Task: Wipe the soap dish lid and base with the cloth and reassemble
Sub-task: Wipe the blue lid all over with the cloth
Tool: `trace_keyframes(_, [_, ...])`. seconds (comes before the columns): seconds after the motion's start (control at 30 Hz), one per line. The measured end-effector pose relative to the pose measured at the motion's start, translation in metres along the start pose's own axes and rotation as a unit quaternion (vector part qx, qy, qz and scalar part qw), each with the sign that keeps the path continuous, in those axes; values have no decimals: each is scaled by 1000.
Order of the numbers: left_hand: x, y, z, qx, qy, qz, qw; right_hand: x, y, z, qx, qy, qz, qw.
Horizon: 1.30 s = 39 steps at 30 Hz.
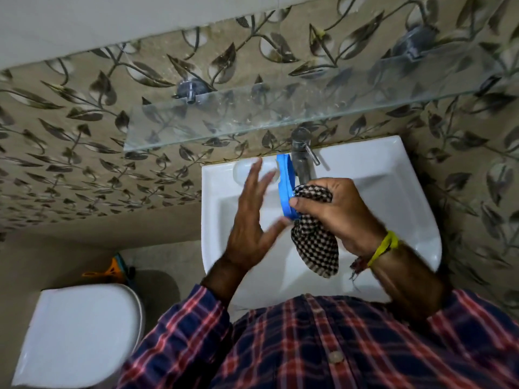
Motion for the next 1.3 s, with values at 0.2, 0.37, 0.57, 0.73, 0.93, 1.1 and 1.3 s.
trace_keyframes(0.2, [6,-8,0,90,-9,124,988,4,-5,-5,147,-99,106,978])
trace_keyframes(0.37, [9,5,11,48,62,72,994,-1,-5,-3,199,-121,97,968])
trace_keyframes(0.57, [3,22,25,-52,65,7,996,-3,-12,-3,235,-98,95,962])
trace_keyframes(0.73, [13,25,21,-139,38,-59,988,0,-20,6,289,-97,105,947])
trace_keyframes(0.93, [17,27,13,-206,9,-116,972,-14,-18,7,170,-152,4,974])
trace_keyframes(1.1, [28,36,16,-278,27,-180,943,-14,-27,6,18,-149,-106,983])
trace_keyframes(1.3, [43,29,-2,-536,13,-395,746,-16,-13,-1,-161,-104,-132,973])
Point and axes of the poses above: each hand's wrist, its own x-axis towards the middle knuckle, its own z-axis out of the palm, y = z × x, the point moved 1 cm from there along x, towards the middle knuckle, and after that the axes turned 5 degrees about x, right-handed, at the moved point
